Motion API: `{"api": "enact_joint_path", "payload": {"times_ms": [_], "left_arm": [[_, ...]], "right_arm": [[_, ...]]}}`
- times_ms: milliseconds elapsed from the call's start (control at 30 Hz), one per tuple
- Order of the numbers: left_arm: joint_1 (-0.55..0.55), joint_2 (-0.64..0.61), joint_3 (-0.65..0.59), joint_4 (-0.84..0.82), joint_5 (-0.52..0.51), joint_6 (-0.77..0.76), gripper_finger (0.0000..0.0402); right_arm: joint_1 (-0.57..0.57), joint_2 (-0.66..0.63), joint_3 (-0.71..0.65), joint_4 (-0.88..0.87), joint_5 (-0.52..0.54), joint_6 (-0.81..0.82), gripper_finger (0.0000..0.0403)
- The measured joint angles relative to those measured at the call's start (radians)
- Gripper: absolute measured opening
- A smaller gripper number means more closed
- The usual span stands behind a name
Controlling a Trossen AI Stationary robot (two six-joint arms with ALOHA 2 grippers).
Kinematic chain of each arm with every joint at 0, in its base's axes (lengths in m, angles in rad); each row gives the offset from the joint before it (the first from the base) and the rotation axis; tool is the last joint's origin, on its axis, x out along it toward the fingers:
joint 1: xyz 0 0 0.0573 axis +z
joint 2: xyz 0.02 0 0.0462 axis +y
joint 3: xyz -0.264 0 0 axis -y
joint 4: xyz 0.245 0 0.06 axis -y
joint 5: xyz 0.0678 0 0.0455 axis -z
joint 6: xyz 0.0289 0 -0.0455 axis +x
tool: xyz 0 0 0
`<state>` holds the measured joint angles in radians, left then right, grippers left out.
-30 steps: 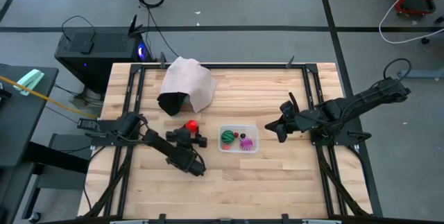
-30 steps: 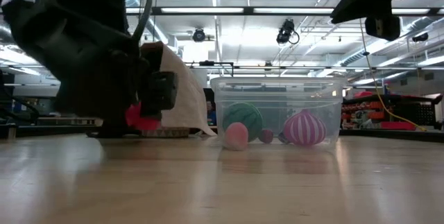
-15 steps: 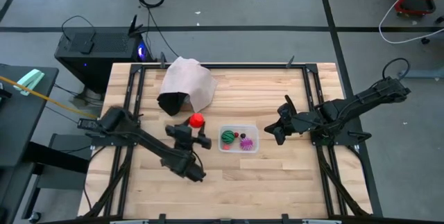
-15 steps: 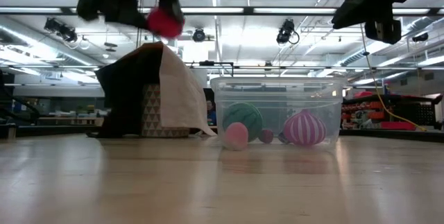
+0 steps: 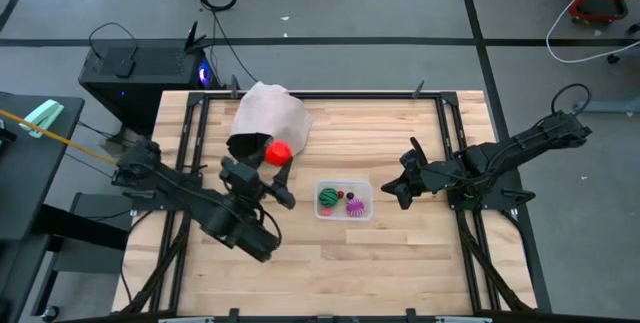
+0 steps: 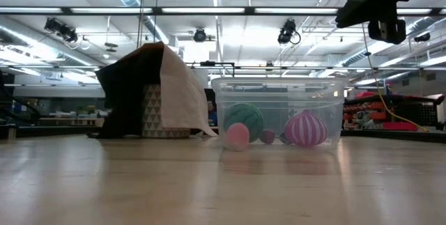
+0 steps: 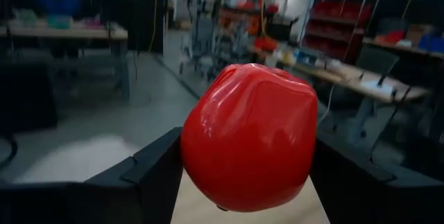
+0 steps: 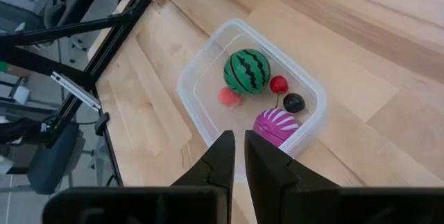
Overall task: Pick and placing Produce into tupperware
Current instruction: Put the apple into the transparent bin
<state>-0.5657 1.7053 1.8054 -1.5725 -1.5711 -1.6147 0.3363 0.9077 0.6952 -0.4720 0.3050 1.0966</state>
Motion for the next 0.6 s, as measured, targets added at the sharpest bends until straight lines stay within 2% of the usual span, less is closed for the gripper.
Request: {"api": "enact_joint_path", "payload": {"times_ms": [233, 500, 600], "left_arm": [[-0.012, -0.013, 0.237, 0.002, 0.004, 0.337, 0.0275], [-0.031, -0.013, 0.468, 0.020, 0.008, 0.575, 0.0277], [-0.035, -0.013, 0.520, 0.100, 0.010, 0.704, 0.0274]], "right_arm": [[0.000, 0.000, 0.000, -0.001, 0.000, -0.005, 0.0041], [0.000, 0.000, 0.000, -0.001, 0.000, -0.019, 0.0041], [0.000, 0.000, 0.000, -0.001, 0.000, -0.024, 0.0041]]}}
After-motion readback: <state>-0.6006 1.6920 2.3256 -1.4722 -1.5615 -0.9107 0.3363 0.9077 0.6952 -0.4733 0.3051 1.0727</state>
